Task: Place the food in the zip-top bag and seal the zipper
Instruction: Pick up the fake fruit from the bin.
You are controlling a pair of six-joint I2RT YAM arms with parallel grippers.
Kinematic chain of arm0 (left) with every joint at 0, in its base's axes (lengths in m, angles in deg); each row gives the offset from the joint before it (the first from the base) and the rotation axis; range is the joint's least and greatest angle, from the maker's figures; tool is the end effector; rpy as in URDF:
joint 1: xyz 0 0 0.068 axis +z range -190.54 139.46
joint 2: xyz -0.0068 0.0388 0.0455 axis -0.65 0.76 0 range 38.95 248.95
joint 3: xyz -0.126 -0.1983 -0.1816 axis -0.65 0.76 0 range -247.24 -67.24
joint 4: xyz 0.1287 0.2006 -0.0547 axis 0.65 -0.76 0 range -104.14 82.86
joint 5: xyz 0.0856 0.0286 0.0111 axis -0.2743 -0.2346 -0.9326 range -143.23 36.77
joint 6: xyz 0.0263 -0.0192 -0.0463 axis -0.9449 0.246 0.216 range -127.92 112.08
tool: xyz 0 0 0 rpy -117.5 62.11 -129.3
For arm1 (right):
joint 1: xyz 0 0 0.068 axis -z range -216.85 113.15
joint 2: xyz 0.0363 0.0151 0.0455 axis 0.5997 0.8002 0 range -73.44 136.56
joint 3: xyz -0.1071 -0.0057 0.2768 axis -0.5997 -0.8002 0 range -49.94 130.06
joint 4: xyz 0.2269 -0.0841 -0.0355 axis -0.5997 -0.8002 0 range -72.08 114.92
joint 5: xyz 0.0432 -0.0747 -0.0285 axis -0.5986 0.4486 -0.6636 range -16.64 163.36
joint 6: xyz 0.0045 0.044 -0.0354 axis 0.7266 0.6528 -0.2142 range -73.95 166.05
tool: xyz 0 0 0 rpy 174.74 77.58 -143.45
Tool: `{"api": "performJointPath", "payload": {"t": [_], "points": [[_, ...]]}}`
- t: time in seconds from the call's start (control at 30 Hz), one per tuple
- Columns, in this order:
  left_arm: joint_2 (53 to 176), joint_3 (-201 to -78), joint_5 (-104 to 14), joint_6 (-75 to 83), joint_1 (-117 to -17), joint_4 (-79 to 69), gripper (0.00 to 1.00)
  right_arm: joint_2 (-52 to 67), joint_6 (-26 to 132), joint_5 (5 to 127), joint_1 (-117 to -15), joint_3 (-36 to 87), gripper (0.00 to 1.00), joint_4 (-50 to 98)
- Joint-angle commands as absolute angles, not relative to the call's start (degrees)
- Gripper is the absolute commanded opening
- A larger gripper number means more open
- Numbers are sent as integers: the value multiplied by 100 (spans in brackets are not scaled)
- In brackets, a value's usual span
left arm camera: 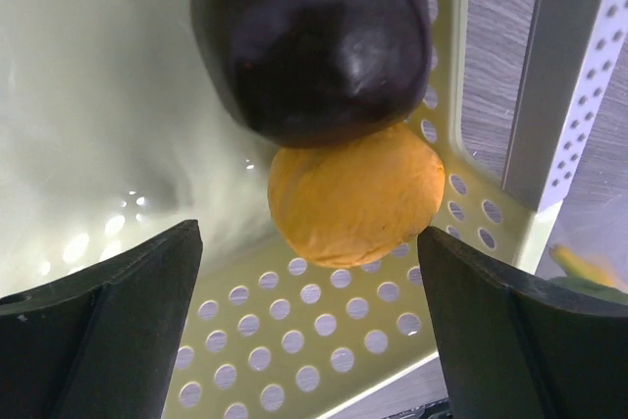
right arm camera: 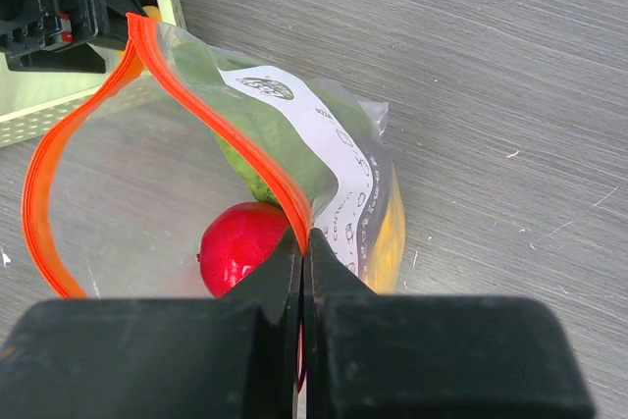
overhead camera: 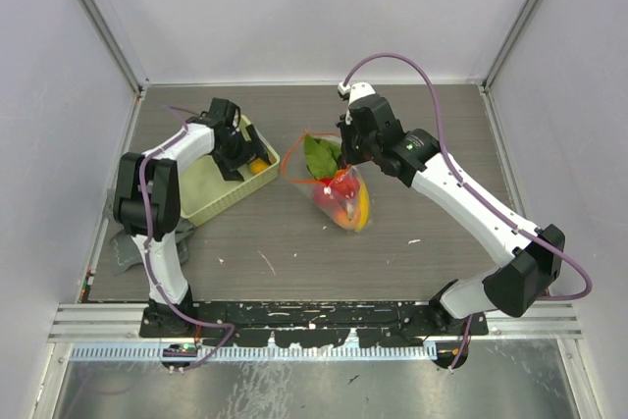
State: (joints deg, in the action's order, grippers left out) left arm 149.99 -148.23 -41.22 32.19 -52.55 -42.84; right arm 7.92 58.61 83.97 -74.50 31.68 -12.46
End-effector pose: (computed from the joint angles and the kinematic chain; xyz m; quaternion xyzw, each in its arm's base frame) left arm 0.3861 -0.0905 0.2187 -0.2147 0.9486 -0.1837 0.1427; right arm 0.2367 0.1733 0.3918 -0.1535 0.8792 0.1131 0.4366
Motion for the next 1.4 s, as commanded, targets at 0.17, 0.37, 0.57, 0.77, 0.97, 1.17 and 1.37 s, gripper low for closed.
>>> {"api": "performJointPath", "payload": {"t": [0.17,0.37,0.57,0.77,0.97,1.17,1.37], "points": [[15423,-15314,-4060,3251,-5245,-4055,91,670,5730,8400,-7424,3199,0,-925],[15496,-15346,-4237,3230,-5222,-4011,84,689,5730,8383,-7421,3171,0,-918],[15314,-15239,-4401,3172,-5214,-4104,64,706,5778,8330,-7429,3172,0,-920],[14866,-14938,-4472,3180,-5215,-4143,54,663,5899,8215,-7423,3194,0,-925],[14295,-14715,-4635,3219,-5209,-4241,48,636,5982,8126,-7426,3187,0,-914],[13679,-14560,-4692,3253,-5221,-4468,48,676,6059,8024,-7426,3135,0,-892],[12782,-14392,-4470,3234,-5328,-4628,49,656,6136,8001,-7424,3137,0,-853]]}}
